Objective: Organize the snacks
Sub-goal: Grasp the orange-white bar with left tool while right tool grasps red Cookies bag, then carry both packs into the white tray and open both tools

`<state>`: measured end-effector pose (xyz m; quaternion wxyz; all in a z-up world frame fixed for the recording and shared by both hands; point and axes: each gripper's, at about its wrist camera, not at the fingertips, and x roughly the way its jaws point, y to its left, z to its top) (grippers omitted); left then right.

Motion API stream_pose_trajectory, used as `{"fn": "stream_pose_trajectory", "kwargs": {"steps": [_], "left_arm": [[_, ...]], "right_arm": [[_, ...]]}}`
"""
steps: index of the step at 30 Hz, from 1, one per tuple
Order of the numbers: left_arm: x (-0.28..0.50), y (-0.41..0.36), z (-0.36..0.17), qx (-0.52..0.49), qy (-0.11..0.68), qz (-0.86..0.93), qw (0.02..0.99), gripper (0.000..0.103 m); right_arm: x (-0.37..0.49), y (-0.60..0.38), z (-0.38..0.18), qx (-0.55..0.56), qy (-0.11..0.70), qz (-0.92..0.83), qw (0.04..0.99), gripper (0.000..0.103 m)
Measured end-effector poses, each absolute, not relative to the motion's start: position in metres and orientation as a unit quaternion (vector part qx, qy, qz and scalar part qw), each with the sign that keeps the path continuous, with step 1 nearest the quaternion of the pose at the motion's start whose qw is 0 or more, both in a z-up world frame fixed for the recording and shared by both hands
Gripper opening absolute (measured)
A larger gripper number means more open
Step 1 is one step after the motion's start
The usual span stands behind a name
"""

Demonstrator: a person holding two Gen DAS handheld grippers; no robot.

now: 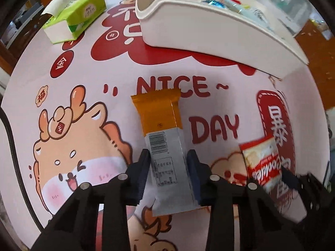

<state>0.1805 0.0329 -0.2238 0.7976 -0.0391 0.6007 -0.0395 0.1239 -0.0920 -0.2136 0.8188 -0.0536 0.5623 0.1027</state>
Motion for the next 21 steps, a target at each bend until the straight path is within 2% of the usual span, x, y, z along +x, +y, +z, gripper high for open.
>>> {"fn": "stream_pose_trajectory", "kwargs": {"steps": [13,21], "left_arm": [[0.147,0.082,-0.191,-0.069,0.571,-0.077,0.814,0.032],[0.146,0.085,-0.139,-0.066,0.538,-0.103,0.834,0.032]], "right_arm": [[0.114,-0.117,-0.191,-0.004,0.553,0.098,0.827,0.048],[0.123,-0.125,-0.152,0.025,0.519,0.102,0.848,0.048]]}}
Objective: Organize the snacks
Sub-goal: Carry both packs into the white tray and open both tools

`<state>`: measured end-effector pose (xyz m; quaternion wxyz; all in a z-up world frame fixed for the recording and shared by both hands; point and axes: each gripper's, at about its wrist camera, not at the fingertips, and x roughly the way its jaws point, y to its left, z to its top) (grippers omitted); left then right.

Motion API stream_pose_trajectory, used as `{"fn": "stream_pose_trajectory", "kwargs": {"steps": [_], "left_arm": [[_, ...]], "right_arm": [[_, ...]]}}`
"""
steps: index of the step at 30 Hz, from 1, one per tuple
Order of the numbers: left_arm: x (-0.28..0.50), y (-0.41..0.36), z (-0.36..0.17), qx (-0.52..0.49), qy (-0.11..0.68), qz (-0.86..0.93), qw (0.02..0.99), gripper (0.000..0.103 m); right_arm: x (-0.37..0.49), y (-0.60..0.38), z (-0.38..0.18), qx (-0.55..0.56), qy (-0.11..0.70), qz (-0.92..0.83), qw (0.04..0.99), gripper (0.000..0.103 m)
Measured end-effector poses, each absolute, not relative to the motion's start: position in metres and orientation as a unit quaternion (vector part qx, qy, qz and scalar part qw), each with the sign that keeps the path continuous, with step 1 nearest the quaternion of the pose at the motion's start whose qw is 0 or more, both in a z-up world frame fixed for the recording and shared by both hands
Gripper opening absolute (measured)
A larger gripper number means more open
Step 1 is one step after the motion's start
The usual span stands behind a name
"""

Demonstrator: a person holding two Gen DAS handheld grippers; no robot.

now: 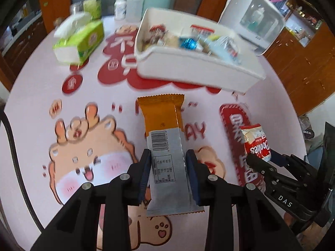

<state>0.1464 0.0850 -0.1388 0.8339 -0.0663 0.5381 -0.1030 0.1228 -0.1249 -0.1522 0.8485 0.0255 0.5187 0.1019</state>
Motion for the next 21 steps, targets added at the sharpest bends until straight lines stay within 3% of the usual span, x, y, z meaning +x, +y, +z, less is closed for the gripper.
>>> {"fn": "stream_pose_trajectory", "kwargs": {"steps": [15,21], "left_arm": [[0.229,0.064,0.023,0.002,0.382,-0.116,0.917,0.032],[0.27,0.055,0.064,0.025,0.345,-0.1,0.933,0.033]], "right_arm": [[0.2,-0.154,0.017,-0.005,0.342,0.072,0.937,0.048],[0.244,-0.158,0.069,-0.015,0.287,0.061,0.956,0.048]]}}
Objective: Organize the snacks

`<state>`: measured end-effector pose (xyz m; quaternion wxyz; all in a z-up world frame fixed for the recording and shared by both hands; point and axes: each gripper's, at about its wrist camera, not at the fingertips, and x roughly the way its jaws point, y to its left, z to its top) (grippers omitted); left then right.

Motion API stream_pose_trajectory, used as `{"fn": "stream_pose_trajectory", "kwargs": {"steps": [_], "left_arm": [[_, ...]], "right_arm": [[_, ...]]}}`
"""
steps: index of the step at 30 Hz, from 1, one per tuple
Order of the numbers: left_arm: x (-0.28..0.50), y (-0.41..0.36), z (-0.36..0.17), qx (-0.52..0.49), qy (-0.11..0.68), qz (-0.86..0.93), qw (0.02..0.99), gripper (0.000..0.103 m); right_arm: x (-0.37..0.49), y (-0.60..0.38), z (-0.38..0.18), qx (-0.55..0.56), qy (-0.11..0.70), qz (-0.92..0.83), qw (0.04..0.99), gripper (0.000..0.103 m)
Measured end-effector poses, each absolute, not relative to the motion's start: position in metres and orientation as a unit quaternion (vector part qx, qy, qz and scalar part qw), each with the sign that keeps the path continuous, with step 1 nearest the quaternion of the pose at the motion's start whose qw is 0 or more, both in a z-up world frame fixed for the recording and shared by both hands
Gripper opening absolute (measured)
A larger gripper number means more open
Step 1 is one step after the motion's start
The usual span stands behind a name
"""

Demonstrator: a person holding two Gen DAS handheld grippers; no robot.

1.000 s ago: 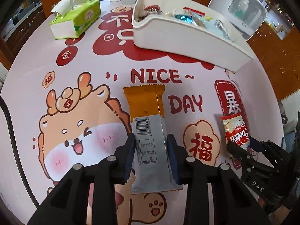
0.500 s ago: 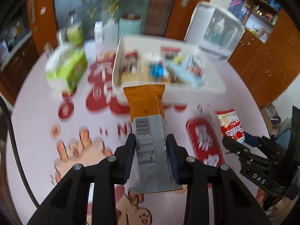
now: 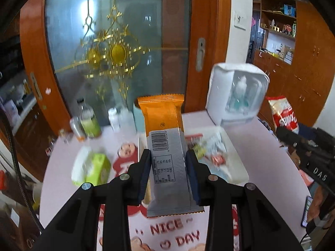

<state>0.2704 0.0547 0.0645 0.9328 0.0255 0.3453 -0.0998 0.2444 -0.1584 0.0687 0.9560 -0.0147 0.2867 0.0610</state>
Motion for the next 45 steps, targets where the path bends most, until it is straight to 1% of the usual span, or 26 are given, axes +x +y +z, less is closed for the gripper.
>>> {"fn": "stream_pose_trajectory", "kwargs": {"steps": [3,6,13,24,26,27,28,29,30,31,37,45], "left_arm": [[0.294,0.048,0.073,0.029,0.338,-0.099,0.935,0.033],[0.313,0.04,0.07,0.028,0.339,-0.099,0.935,0.033],[0.35,0.029,0.042,0.016,0.362,-0.101,0.927,0.033],[0.383,0.027,-0.006,0.016,0.404,-0.085,0.911,0.034],[0.387,0.026,-0.012,0.02,0.408,-0.083,0.909,0.042],[0.388,0.026,-0.015,0.019,0.412,-0.087,0.907,0.069],[0.388,0.025,-0.016,0.018,0.417,-0.089,0.905,0.099],[0.388,0.027,-0.016,0.018,0.414,-0.077,0.907,0.103],[0.385,0.029,-0.015,0.019,0.401,-0.063,0.914,0.102],[0.384,0.029,-0.014,0.022,0.399,-0.061,0.915,0.102],[0.376,0.03,-0.008,0.029,0.404,-0.063,0.912,0.102],[0.362,0.032,0.006,0.004,0.402,-0.074,0.913,0.102]], "right_arm": [[0.27,-0.161,0.079,-0.005,0.283,0.06,0.957,0.048],[0.294,-0.161,0.079,0.006,0.291,0.059,0.955,0.048],[0.335,-0.15,0.053,0.002,0.325,0.053,0.944,0.049],[0.37,-0.139,0.007,-0.007,0.383,0.055,0.922,0.05],[0.374,-0.137,-0.001,-0.005,0.393,0.067,0.917,0.051],[0.376,-0.137,-0.004,-0.004,0.398,0.071,0.915,0.055],[0.377,-0.136,-0.007,-0.004,0.403,0.068,0.912,0.063],[0.378,-0.137,-0.009,-0.006,0.405,0.055,0.912,0.067],[0.378,-0.139,-0.01,-0.005,0.406,0.046,0.913,0.077],[0.378,-0.14,-0.011,-0.003,0.406,0.042,0.913,0.081],[0.371,-0.146,-0.009,0.01,0.414,0.038,0.909,0.082],[0.353,-0.141,0.006,-0.004,0.413,0.029,0.91,0.082]]}}
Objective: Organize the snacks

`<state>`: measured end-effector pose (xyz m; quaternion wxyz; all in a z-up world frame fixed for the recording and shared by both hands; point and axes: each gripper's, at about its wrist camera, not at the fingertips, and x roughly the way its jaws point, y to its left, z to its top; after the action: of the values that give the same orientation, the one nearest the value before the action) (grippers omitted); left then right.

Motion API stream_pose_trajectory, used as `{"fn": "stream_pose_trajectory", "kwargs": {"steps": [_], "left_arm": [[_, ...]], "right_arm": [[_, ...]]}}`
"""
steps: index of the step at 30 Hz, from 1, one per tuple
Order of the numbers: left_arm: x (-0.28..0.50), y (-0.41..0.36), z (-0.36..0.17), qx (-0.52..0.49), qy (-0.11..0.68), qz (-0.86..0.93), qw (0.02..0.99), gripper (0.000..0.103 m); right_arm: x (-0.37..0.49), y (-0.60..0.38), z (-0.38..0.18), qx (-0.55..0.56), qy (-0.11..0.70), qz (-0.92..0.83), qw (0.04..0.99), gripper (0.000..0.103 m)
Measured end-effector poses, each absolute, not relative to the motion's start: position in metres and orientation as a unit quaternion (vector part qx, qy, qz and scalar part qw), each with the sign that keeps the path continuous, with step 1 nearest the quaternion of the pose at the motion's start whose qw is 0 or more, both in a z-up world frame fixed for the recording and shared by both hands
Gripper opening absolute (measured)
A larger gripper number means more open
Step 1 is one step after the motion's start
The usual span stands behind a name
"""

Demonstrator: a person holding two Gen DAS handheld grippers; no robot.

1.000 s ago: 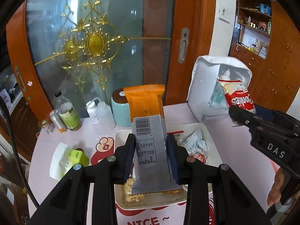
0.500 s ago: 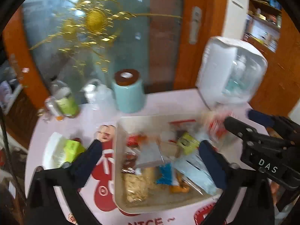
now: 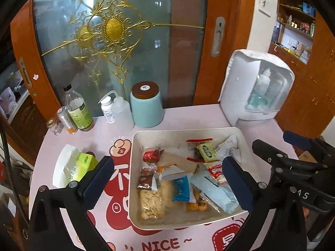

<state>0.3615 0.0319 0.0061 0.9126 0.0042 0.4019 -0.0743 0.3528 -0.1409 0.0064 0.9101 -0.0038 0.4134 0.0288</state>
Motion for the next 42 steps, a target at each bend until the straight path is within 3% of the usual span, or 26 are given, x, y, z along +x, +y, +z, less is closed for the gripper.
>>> {"fn": "stream_pose_trajectory", "kwargs": {"steps": [15,34,42], "left_arm": [[0.302,0.023,0.045,-0.001,0.377,-0.103,0.92,0.102],[0.066,0.037,0.058,-0.034,0.374,0.019,0.927,0.102],[0.013,0.032,0.048,-0.042,0.402,0.021,0.914,0.102]], "right_arm": [[0.289,-0.155,0.034,-0.006,0.413,-0.013,0.911,0.082],[0.1,-0.166,0.036,-0.011,0.398,0.14,0.906,0.081],[0.054,-0.167,0.021,0.002,0.433,0.139,0.891,0.082]]}}
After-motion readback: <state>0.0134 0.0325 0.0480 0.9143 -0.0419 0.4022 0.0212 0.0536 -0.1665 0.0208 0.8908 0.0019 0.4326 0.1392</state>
